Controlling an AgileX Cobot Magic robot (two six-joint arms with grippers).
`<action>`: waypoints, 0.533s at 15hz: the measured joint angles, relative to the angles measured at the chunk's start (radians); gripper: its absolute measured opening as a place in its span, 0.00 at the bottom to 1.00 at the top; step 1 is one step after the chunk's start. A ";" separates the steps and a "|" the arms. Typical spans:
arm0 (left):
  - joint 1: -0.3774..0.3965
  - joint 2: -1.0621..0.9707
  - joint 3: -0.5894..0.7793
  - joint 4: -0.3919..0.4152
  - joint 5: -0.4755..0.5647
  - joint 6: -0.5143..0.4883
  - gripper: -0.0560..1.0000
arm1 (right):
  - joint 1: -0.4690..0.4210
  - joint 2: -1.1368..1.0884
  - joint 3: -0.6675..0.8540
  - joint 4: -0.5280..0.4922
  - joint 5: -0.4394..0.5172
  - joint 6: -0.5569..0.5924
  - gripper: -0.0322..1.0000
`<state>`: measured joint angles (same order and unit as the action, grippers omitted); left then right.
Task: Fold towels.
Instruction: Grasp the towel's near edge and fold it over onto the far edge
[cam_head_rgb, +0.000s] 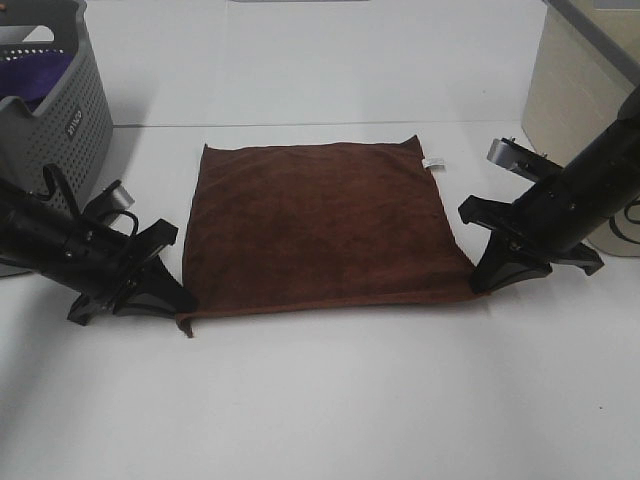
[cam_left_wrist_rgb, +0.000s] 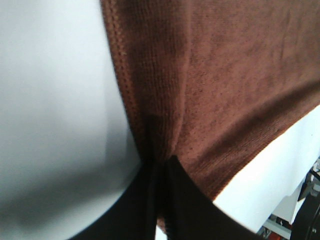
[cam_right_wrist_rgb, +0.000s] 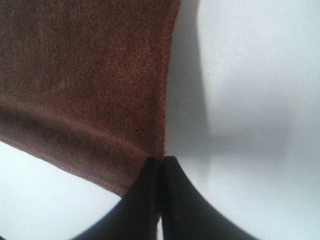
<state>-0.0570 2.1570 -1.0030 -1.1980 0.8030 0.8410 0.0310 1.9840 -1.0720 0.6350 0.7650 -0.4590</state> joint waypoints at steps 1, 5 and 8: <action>-0.002 -0.015 0.010 0.057 0.017 -0.044 0.07 | 0.000 -0.024 0.001 -0.045 0.039 0.040 0.05; -0.003 -0.091 0.071 0.092 0.019 -0.089 0.07 | 0.002 -0.042 0.025 -0.079 0.097 0.093 0.05; -0.003 -0.114 0.130 0.117 0.023 -0.107 0.07 | 0.002 -0.043 0.054 -0.104 0.150 0.133 0.05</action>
<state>-0.0600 2.0430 -0.8730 -1.0810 0.8260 0.7340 0.0330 1.9410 -1.0180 0.5310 0.9150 -0.3260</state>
